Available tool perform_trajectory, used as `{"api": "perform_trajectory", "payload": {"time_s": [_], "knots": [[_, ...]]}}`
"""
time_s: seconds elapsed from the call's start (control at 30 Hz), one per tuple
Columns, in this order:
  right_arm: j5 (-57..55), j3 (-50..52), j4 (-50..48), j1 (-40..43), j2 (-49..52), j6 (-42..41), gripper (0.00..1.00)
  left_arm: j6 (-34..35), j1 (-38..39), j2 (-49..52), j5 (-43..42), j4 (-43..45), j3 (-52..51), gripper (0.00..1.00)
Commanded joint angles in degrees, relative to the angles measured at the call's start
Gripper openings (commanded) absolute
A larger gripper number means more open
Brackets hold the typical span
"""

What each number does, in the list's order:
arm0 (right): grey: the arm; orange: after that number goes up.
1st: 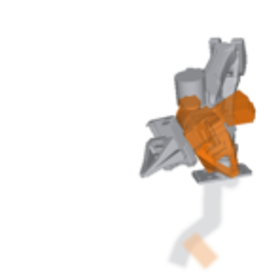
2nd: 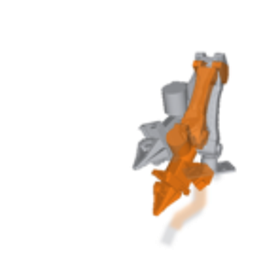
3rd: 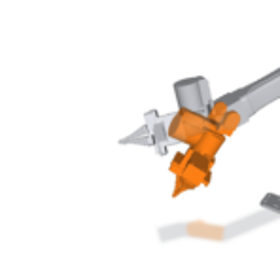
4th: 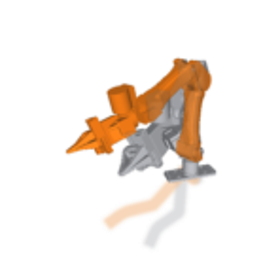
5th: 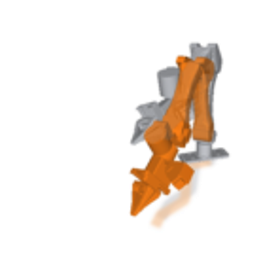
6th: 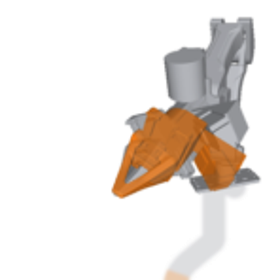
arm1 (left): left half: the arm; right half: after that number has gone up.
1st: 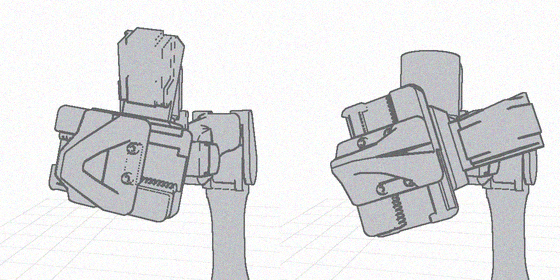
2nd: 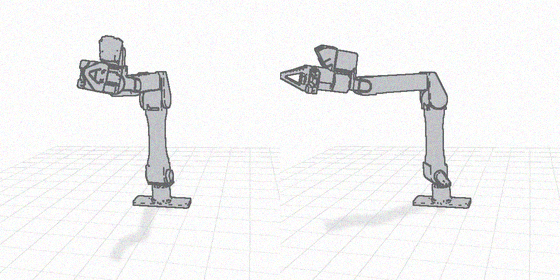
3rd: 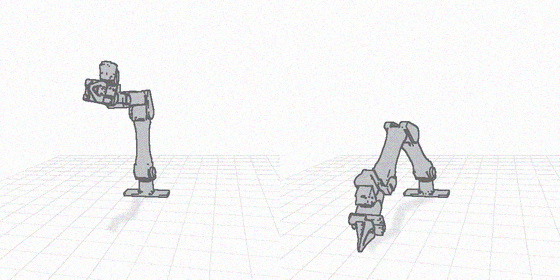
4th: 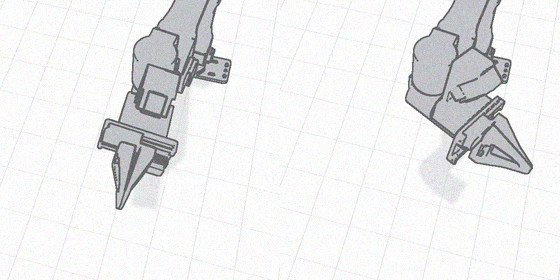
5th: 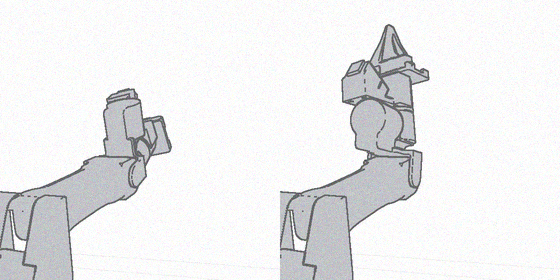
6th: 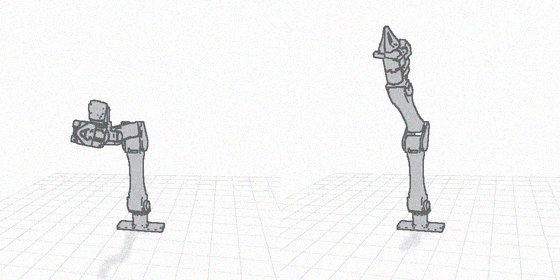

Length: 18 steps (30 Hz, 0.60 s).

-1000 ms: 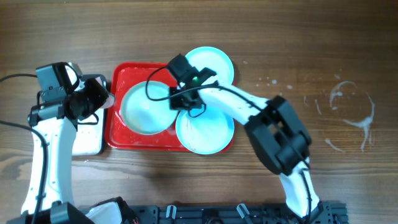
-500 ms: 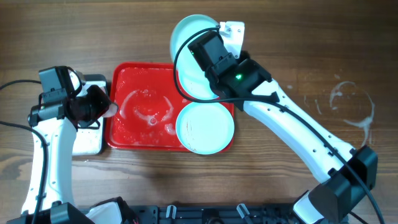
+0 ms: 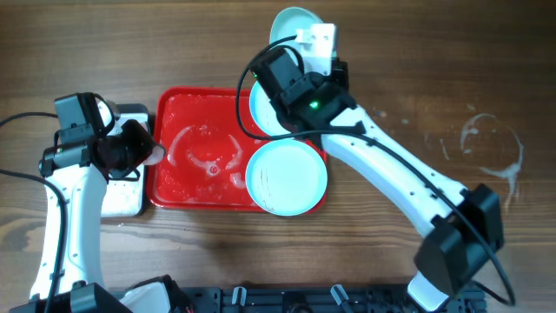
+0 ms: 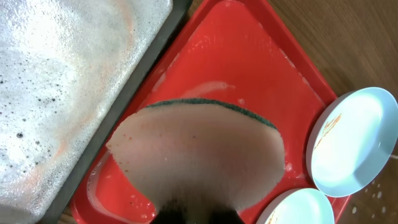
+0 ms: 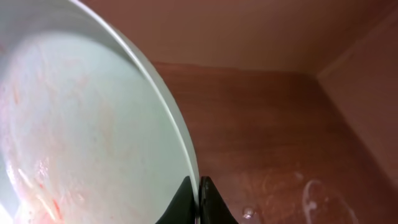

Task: Clean dirty plates on tray and stack at the side
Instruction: 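Lift the cleaned plate with the right gripper and carry it right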

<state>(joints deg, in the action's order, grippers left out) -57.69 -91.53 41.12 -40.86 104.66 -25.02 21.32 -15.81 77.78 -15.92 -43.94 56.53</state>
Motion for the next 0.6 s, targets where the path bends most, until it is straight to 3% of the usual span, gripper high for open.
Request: {"api": "perform_trajectory", "payload": {"time_s": [0.0,0.23,0.57], "knots": [[-7.1,0.2,-4.1,-2.5,4.3,12.1,0.04,0.3,0.0,0.4,0.3,-0.1,0.5,0.04],[-17.0,0.2,-16.4,-6.1,10.4,28.0,0.04,0.3,0.5,0.8,0.4,0.0,0.5,0.04],[-25.2,0.2,-20.7,-7.3,11.5,27.8,0.04,0.3,3.2,0.8,1.0,0.9,0.5,0.04]]}}
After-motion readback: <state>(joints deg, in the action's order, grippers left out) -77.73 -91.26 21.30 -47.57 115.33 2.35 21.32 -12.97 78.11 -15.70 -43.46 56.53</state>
